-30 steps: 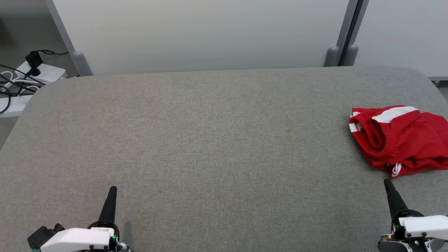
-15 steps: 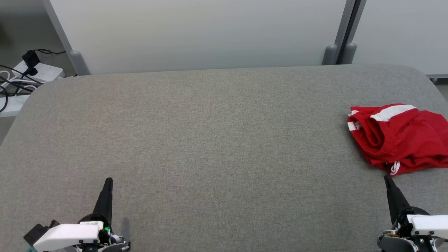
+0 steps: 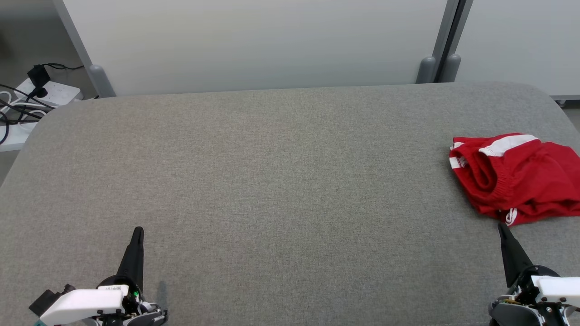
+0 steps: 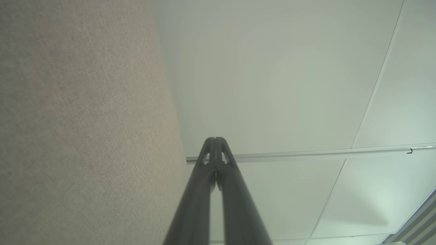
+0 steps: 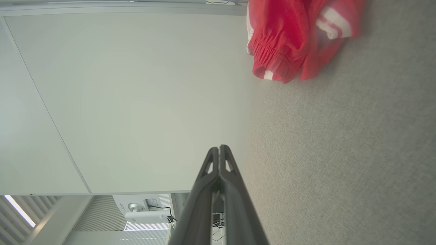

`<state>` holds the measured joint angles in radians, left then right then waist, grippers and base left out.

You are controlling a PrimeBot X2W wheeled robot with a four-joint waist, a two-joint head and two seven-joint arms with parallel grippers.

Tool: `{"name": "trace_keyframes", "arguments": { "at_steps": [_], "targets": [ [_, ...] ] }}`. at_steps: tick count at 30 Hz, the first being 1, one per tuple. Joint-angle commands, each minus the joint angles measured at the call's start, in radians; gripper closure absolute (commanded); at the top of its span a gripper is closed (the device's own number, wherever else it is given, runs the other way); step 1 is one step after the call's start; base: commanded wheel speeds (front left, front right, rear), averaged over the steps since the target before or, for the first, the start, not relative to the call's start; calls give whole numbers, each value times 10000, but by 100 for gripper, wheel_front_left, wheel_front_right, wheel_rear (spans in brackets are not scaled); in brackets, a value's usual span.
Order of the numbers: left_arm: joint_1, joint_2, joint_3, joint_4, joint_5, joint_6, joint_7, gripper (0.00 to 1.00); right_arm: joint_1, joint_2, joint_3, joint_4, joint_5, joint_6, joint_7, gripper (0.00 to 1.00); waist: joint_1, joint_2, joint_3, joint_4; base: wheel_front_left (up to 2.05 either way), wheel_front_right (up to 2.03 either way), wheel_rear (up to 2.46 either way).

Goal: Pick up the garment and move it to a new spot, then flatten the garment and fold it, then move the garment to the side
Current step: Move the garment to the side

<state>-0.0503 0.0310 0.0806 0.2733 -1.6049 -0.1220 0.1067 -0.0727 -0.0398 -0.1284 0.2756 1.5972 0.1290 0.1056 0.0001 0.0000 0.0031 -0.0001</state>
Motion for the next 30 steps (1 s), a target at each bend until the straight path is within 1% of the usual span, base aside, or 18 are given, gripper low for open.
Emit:
{"name": "trace_keyframes", "arguments": {
  "at_steps": [1,30],
  "targets": [
    [-578,193,332,-279,-37,-86,66,100,-352,-104,143,-309,112,17,79,100,0,0,0,1,0,0,0],
    [-578,192,332,-280,-38,-86,65,100,-352,-104,145,-309,113,17,77,100,0,0,0,1,0,0,0]
  ]
}}
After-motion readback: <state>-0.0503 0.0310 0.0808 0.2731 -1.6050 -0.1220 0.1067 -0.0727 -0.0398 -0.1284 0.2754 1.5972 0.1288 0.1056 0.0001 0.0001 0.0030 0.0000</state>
